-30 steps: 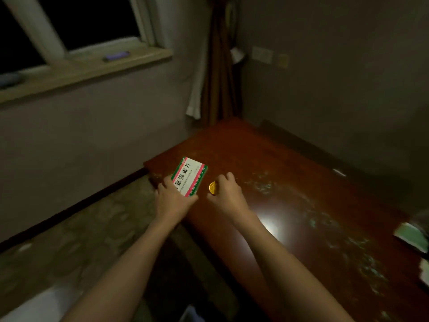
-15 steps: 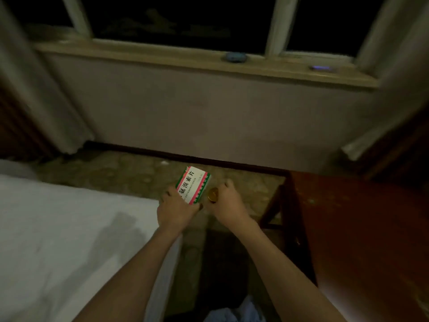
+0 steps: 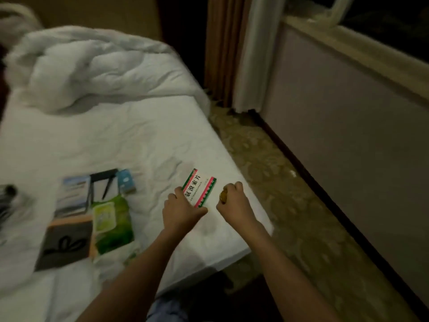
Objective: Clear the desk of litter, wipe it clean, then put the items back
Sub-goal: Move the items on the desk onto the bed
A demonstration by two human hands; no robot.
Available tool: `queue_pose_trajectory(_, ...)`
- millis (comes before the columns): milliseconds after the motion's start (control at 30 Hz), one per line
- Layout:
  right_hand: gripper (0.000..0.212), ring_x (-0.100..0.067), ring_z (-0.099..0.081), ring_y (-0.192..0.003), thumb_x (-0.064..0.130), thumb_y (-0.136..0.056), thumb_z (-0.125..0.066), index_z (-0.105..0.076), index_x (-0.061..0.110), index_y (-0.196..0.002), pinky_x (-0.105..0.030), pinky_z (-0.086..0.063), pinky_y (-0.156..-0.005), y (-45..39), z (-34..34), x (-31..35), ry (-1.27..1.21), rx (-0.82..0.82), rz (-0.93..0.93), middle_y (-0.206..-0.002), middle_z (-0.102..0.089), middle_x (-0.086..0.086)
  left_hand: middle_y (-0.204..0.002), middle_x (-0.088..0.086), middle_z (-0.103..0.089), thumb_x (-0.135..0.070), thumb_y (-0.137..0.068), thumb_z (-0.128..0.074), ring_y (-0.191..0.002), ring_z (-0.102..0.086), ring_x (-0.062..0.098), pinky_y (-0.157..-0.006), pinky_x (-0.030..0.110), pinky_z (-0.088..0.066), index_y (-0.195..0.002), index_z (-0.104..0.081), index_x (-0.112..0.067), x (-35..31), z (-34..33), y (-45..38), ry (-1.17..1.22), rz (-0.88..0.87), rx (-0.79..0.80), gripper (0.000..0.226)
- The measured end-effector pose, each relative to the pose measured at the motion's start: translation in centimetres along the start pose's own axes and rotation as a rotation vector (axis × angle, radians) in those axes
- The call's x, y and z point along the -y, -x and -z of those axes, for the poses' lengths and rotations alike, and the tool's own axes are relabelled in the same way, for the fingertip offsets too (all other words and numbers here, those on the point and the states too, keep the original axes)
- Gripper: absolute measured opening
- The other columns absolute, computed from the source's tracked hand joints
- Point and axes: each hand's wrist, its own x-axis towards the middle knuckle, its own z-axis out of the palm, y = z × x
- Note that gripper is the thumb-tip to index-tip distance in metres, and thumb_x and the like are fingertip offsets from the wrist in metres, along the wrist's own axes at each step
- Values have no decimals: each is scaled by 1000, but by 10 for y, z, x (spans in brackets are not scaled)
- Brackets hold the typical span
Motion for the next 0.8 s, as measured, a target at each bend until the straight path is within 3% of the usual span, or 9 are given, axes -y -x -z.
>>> queue_pose_trajectory(233,25,-30,-54,-99,12,-89,-54,-48,4,-112,-35,-44,-83,-34,-86,75,-1,249,195,-117,-46,-12,-117,12,-53,-51,-55,-77,-105,-55,31,-85,43,-52,-125,-41,-11,109,34,-10,58,372,-68,88)
queue_pose_trajectory(367,21,-30,-52,-99,9,-88,-54,-47,4,-107,-30,-39,-77,-45,-132,102,2,346,195,-113,-49,-14,-133,17,-43,-49,-65,-74,-122,-42,36,-99,42,-41,-145,-21,-11,154,49,-33,68,468,-46,103)
queue_pose_trajectory(467,18,-29,-52,-98,6,-87,-52,-46,5,-104,-28,-37,-74,-63,-154,113,53,380,174,-113,-48,-14,-139,17,-39,-48,-68,-73,-126,-38,36,-101,43,-36,-150,-11,-13,179,51,-62,117,489,-17,108)
queue_pose_trajectory(633,21,-26,-51,-94,2,-86,-51,-46,5,-106,-28,-37,-73,-109,-175,123,95,377,143,-111,-47,-12,-140,19,-31,-42,-76,-72,-123,-43,35,-98,41,-41,-149,-9,-8,200,42,-117,260,568,35,103)
queue_pose_trajectory(800,26,-28,-52,-98,3,-86,-54,-46,5,-111,-30,-40,-77,-153,-194,116,110,403,65,-114,-47,-12,-133,19,-34,-44,-81,-68,-113,-48,33,-77,32,-41,-136,-26,-3,198,24,-166,259,624,122,81)
